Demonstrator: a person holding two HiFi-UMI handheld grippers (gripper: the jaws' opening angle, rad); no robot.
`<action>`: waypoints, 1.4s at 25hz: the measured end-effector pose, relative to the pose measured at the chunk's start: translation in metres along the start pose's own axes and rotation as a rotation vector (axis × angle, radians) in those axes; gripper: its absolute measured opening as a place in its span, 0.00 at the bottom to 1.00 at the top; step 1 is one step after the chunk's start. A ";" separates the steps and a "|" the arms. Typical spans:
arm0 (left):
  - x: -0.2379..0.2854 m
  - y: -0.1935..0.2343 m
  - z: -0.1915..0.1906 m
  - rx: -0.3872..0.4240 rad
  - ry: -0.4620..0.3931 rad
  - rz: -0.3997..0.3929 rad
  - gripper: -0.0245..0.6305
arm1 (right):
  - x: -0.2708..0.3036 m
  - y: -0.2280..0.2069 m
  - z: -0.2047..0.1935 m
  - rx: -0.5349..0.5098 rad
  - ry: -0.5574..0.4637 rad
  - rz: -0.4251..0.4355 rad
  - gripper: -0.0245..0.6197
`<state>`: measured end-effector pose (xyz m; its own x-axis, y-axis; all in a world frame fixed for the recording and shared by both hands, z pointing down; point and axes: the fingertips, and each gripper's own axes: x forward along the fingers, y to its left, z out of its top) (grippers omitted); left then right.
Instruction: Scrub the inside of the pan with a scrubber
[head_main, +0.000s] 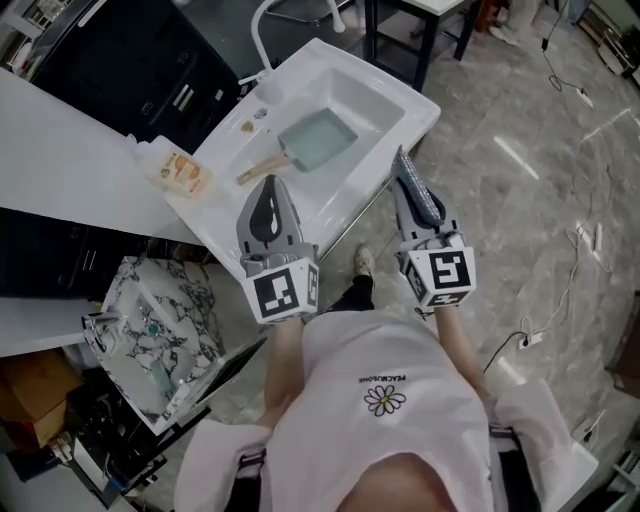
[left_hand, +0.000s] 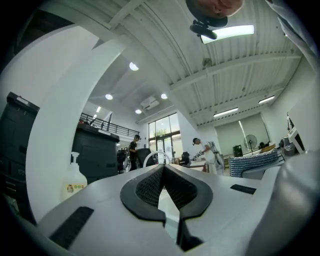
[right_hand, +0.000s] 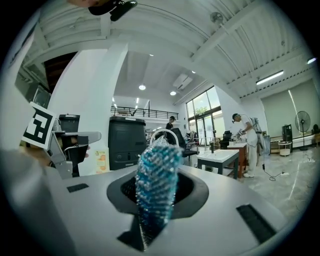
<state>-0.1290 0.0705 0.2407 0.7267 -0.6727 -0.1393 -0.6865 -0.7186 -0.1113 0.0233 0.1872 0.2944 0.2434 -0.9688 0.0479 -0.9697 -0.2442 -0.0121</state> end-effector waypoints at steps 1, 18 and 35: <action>0.013 0.006 -0.002 -0.002 0.004 0.012 0.06 | 0.016 -0.001 0.002 0.003 0.004 0.013 0.12; 0.118 0.076 -0.050 -0.037 0.062 0.177 0.06 | 0.181 -0.016 -0.002 0.021 0.092 0.150 0.12; 0.156 0.077 -0.039 0.028 0.082 0.392 0.06 | 0.259 -0.048 0.006 0.040 0.098 0.365 0.12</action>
<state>-0.0671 -0.0970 0.2490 0.4086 -0.9075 -0.0976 -0.9116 -0.4006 -0.0920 0.1335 -0.0523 0.3014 -0.1233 -0.9840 0.1286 -0.9899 0.1129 -0.0852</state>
